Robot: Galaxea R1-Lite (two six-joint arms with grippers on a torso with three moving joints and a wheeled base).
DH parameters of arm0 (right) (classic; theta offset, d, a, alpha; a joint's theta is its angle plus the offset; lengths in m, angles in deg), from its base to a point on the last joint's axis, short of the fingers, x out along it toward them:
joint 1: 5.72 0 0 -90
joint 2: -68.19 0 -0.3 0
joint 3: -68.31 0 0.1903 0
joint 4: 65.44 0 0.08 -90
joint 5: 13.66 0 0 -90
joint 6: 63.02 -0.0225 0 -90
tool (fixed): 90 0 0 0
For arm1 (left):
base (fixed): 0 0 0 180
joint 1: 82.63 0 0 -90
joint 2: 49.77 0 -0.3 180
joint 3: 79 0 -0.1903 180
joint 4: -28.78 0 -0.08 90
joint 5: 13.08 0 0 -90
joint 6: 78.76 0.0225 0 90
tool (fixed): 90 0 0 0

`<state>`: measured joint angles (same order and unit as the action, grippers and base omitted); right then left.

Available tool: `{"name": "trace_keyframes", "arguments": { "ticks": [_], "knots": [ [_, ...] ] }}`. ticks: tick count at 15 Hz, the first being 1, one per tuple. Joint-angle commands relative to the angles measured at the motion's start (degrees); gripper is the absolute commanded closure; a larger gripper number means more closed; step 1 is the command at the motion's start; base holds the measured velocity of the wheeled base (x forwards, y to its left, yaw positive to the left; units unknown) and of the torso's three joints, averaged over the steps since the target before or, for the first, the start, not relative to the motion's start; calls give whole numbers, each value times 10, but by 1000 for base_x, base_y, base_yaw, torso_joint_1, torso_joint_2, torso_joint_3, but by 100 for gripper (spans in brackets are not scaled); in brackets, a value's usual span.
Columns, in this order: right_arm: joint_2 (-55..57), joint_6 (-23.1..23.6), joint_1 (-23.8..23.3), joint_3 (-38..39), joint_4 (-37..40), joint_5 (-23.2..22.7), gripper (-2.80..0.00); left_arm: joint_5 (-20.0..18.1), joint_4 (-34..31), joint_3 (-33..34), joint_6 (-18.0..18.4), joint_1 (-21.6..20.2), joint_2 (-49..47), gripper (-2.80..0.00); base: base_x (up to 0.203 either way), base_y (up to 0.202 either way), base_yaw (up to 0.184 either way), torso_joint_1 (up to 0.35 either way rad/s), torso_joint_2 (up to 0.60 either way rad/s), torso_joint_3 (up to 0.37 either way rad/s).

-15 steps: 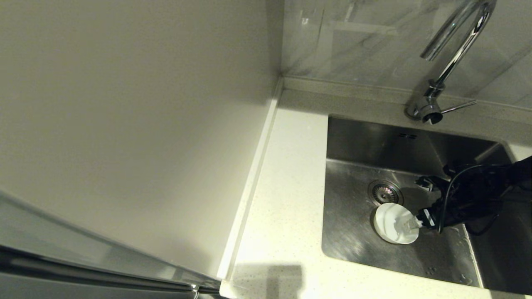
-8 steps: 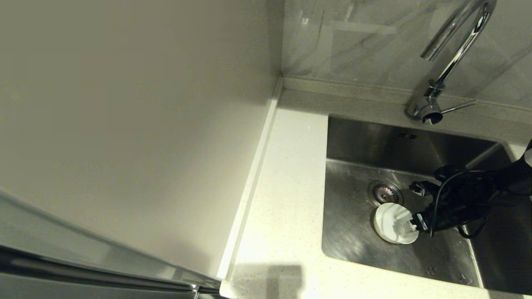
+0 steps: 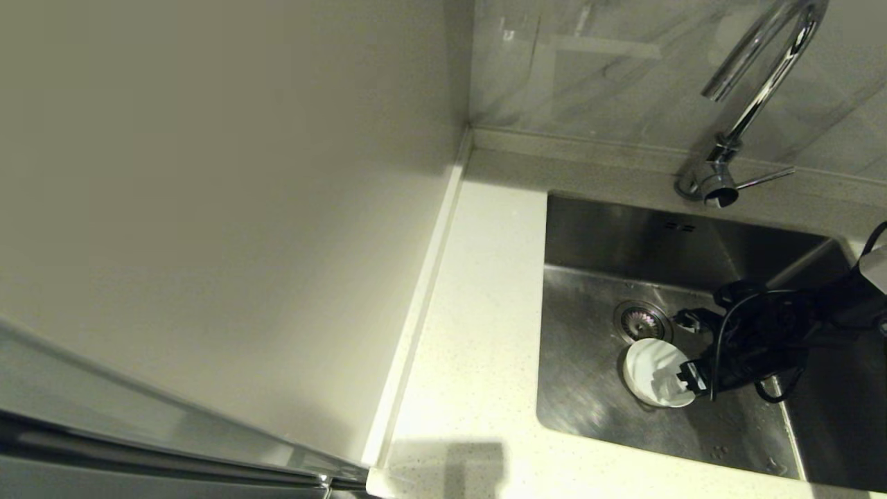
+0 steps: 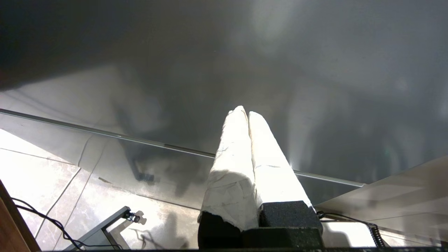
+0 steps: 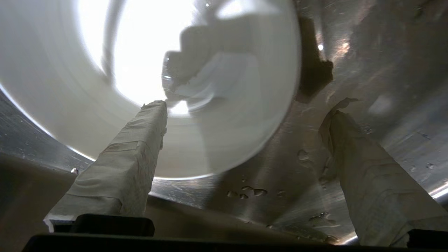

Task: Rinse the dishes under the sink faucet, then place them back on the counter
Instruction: Put a bowl back to the table from the sink

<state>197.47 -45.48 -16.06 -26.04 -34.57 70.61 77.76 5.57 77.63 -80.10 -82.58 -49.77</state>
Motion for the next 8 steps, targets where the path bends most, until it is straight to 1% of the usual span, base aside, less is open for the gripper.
{"name": "trace_keyframes", "arguments": {
  "ticks": [1, 5, 8],
  "knots": [
    [5, -1, 5, 0, 1, -1, -280, 0, 0, 0, -1, 0, 2, 0, 0, 0, 0, 0, 0, 0],
    [-3, -2, 5, 0, 1, 0, -280, 0, 0, 0, 0, 0, 2, 0, 0, 0, 0, 0, 0, 0],
    [-30, -5, 4, 0, 1, 7, -280, 1, 0, 0, -1, 0, 2, 0, 0, 0, 0, 0, 0, 0]
  ]
}}
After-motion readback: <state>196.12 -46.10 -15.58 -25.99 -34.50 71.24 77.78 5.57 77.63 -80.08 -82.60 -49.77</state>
